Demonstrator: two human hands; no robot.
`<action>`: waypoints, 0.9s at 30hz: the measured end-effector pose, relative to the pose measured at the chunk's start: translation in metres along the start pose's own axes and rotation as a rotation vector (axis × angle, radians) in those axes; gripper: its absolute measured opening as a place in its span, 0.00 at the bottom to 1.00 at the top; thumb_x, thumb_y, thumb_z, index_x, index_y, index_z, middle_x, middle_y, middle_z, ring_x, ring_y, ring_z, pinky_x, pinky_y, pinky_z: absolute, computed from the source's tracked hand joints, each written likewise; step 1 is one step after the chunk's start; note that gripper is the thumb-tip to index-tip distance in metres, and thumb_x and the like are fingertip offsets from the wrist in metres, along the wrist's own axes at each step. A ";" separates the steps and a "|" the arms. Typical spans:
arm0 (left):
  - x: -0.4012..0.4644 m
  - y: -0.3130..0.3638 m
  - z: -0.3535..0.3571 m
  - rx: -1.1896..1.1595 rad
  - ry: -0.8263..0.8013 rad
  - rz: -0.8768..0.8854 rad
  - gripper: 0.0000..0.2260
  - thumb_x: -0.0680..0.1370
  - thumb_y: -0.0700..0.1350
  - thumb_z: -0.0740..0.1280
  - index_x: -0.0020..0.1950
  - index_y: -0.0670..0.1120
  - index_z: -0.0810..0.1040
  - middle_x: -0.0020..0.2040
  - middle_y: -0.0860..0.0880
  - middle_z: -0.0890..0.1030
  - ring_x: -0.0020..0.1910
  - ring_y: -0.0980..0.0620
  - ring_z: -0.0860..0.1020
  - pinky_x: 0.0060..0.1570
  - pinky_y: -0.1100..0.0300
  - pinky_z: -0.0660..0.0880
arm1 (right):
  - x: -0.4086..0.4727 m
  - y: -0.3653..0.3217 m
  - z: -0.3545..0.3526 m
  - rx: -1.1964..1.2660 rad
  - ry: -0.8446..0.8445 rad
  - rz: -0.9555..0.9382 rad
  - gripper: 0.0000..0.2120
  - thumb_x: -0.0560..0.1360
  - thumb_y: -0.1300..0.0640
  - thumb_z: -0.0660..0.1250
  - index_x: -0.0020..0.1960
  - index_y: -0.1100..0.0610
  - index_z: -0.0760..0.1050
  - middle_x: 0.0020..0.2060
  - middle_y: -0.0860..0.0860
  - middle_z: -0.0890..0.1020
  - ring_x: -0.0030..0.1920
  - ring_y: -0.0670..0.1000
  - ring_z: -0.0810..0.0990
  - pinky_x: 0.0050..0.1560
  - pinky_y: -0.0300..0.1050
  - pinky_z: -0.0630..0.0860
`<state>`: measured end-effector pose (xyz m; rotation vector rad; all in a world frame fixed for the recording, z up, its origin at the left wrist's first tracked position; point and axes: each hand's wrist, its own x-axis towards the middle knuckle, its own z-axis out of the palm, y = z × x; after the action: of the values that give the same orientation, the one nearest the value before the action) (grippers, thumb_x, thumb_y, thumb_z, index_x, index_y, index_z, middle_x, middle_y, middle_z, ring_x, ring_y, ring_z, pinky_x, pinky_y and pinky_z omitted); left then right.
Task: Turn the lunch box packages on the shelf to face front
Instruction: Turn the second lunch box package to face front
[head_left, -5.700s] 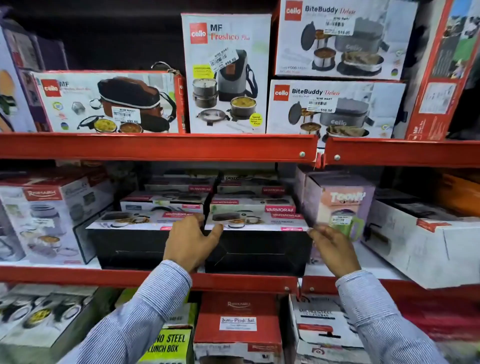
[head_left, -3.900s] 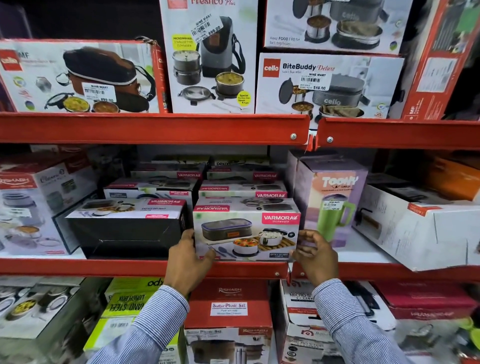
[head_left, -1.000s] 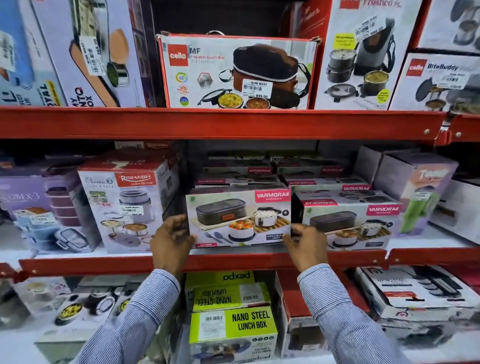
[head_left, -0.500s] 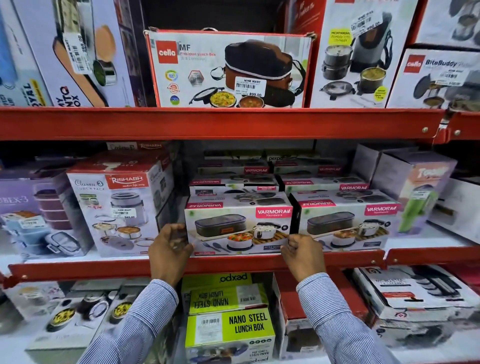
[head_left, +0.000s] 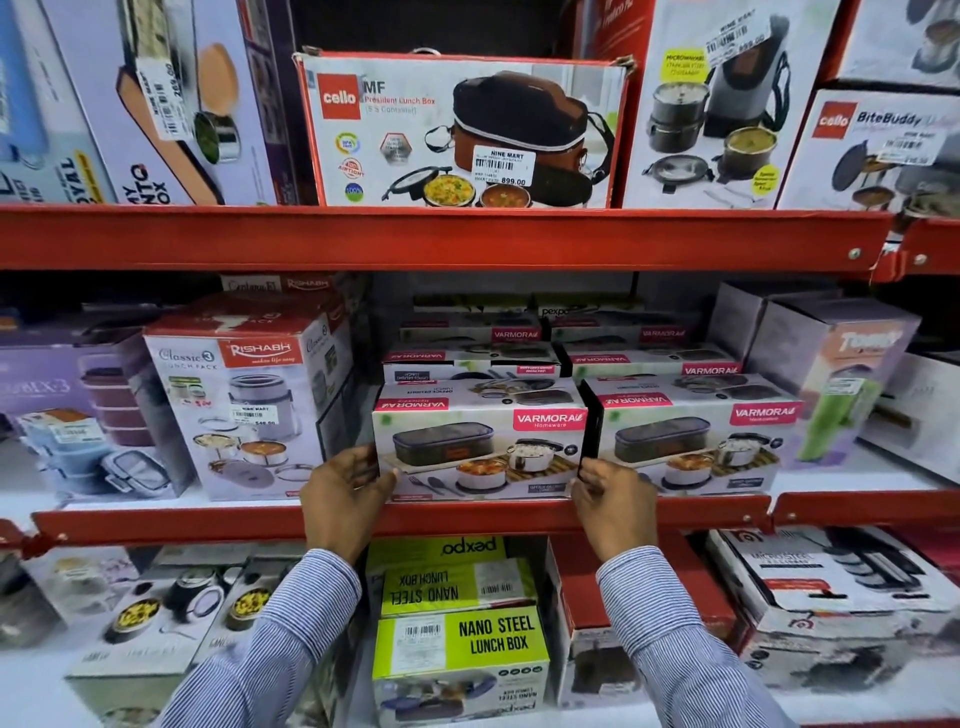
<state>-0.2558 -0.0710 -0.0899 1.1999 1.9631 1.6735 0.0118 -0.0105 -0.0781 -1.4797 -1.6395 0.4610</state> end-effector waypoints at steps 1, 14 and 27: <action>0.000 0.001 0.000 0.000 0.000 0.002 0.20 0.70 0.38 0.77 0.61 0.40 0.82 0.51 0.44 0.87 0.48 0.51 0.85 0.57 0.50 0.81 | 0.001 0.001 0.000 0.016 -0.005 0.000 0.14 0.71 0.63 0.70 0.57 0.62 0.81 0.50 0.57 0.86 0.49 0.51 0.85 0.57 0.39 0.76; -0.010 0.005 -0.007 0.032 0.028 0.038 0.15 0.71 0.39 0.76 0.57 0.39 0.83 0.49 0.44 0.86 0.42 0.58 0.81 0.52 0.61 0.77 | -0.005 0.007 -0.001 0.037 -0.006 -0.006 0.16 0.71 0.63 0.70 0.59 0.60 0.80 0.50 0.55 0.86 0.49 0.50 0.85 0.59 0.42 0.77; -0.012 0.008 -0.008 0.023 0.012 0.005 0.16 0.72 0.37 0.74 0.60 0.39 0.82 0.53 0.41 0.86 0.45 0.53 0.82 0.53 0.61 0.76 | -0.006 0.011 0.000 0.031 -0.002 -0.005 0.16 0.72 0.61 0.71 0.59 0.60 0.79 0.51 0.55 0.86 0.50 0.51 0.85 0.59 0.45 0.78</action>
<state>-0.2511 -0.0858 -0.0841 1.2063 1.9930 1.6685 0.0180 -0.0139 -0.0881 -1.4526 -1.6303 0.4838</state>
